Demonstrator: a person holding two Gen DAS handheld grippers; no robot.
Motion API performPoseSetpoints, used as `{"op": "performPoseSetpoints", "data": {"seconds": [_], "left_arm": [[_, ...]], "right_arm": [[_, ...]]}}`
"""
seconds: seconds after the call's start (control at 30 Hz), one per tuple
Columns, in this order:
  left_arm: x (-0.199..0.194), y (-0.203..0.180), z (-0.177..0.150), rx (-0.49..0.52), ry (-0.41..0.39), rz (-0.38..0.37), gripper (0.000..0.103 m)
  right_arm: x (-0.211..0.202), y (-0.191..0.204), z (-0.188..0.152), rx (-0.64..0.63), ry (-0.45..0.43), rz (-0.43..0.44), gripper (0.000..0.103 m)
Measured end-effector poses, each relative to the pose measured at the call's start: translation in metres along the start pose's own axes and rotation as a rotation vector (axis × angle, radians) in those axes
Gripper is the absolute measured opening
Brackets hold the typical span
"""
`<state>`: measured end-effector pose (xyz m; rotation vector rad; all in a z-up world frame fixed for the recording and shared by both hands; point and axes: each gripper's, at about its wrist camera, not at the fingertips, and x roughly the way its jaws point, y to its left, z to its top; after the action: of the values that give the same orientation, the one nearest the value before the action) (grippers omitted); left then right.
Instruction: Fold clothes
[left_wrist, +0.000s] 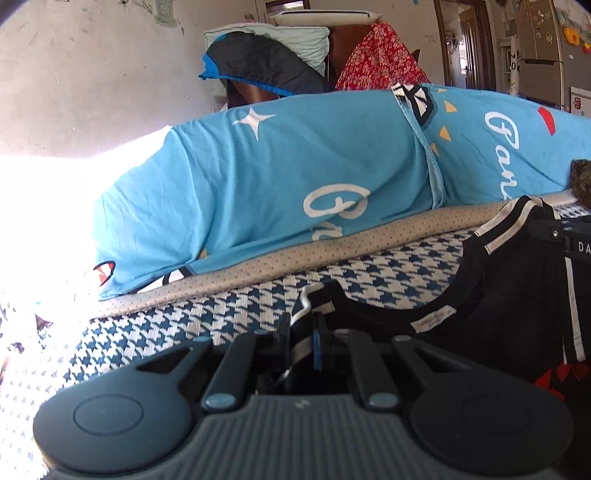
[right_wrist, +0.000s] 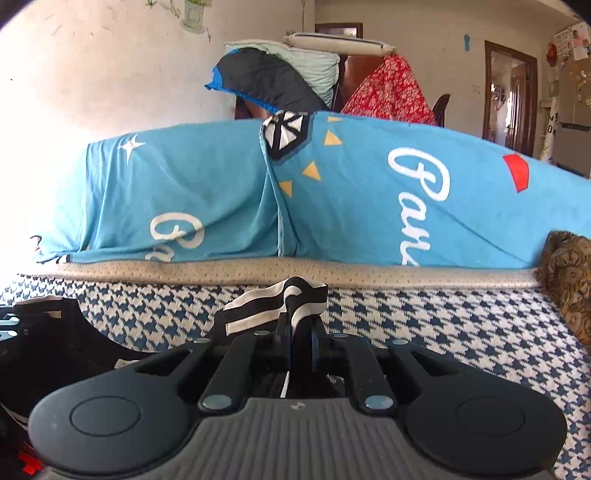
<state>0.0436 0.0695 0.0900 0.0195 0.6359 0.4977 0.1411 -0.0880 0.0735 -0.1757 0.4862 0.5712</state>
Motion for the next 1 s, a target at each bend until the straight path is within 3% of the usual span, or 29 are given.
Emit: {"op": "performPoseSetpoints", "data": {"seconds": [0.23,0.3,0.33,0.43,0.5,0.57,0.67,1.0], "left_arm": [[0.010,-0.021,0.026,0.075,-0.135,0.091,0.010],[0.022,-0.027,0.028,0.093,-0.133,0.105,0.015],[0.030,-0.030,0.028,0.102,-0.108,0.102,0.020],[0.047,-0.026,0.020,0.056,-0.013,0.095,0.057],[0.045,-0.020,0.018,0.014,-0.009,0.072,0.068],[0.038,-0.013,0.020,-0.014,-0.026,0.076,0.082],[0.029,0.000,0.024,-0.075,-0.022,0.084,0.085],[-0.015,0.030,0.012,-0.228,0.075,0.029,0.091]], "right_arm": [[-0.008,0.002,0.019,0.083,-0.152,-0.111,0.011],[-0.005,-0.003,0.019,0.127,-0.179,-0.174,0.011],[0.001,-0.007,0.017,0.160,-0.163,-0.191,0.012],[0.022,-0.021,0.008,0.241,-0.057,-0.219,0.018],[0.028,-0.030,0.004,0.268,0.013,-0.253,0.022],[0.025,-0.041,0.004,0.308,0.014,-0.261,0.024],[0.016,-0.058,0.008,0.383,0.002,-0.241,0.033],[0.001,-0.095,0.002,0.502,0.070,-0.176,0.034]]}}
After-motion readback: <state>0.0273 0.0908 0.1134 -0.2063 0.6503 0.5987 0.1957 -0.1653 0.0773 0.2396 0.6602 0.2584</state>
